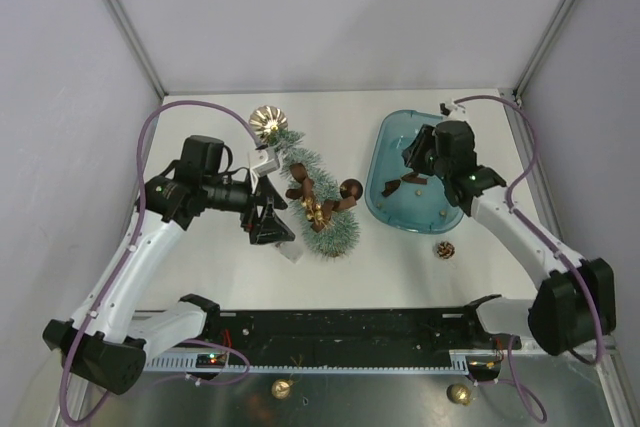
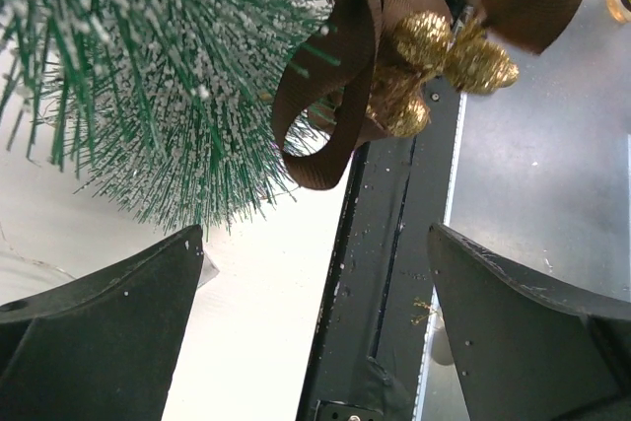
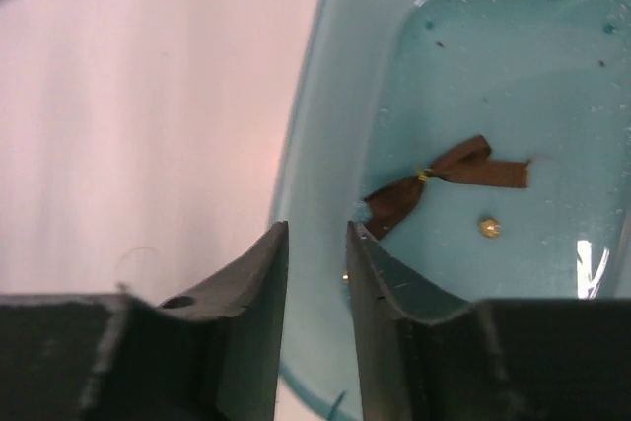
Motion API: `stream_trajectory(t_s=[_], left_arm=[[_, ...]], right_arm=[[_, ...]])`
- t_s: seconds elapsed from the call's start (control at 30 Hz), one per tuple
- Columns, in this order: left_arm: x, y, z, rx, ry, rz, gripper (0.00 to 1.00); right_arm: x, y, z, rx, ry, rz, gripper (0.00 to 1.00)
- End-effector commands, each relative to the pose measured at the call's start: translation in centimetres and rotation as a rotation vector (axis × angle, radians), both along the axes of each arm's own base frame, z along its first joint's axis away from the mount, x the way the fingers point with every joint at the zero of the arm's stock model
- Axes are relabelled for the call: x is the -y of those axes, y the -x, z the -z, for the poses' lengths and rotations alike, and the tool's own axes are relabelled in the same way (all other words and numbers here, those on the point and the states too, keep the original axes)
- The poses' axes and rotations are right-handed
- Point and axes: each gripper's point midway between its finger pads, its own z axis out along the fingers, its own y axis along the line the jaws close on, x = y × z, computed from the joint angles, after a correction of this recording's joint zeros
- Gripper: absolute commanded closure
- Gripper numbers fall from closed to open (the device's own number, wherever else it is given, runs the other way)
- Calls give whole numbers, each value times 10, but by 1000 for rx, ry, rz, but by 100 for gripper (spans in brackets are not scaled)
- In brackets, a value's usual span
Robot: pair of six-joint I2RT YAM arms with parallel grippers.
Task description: Decorate the small christmas tree
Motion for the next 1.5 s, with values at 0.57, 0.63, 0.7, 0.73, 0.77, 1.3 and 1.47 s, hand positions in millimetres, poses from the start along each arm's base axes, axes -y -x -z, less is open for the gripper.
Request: stream_trajectory(t_s=[0.57, 0.63, 0.7, 0.73, 0.77, 1.3, 1.47], left_arm=[[3, -2, -9, 43, 16, 23, 0], [3, -2, -9, 46, 16, 22, 0], [3, -3, -10, 47, 16, 22, 1], [3, -3, -10, 48, 15, 21, 0], [3, -3, -10, 48, 15, 21, 0], [2, -2, -11, 57, 17, 21, 0], [2, -2, -11, 56, 21, 27, 0]], right_arm=[[21, -79, 168, -315, 159, 233, 52], [22, -81, 175, -328, 168, 238, 55], [22, -83, 181, -341, 176, 239, 61], [23, -83, 184, -349, 183, 238, 64], [23, -83, 186, -354, 186, 237, 69], [-9, -51, 10, -25, 129, 108, 100], [-24, 1, -80, 144, 39, 6, 100]])
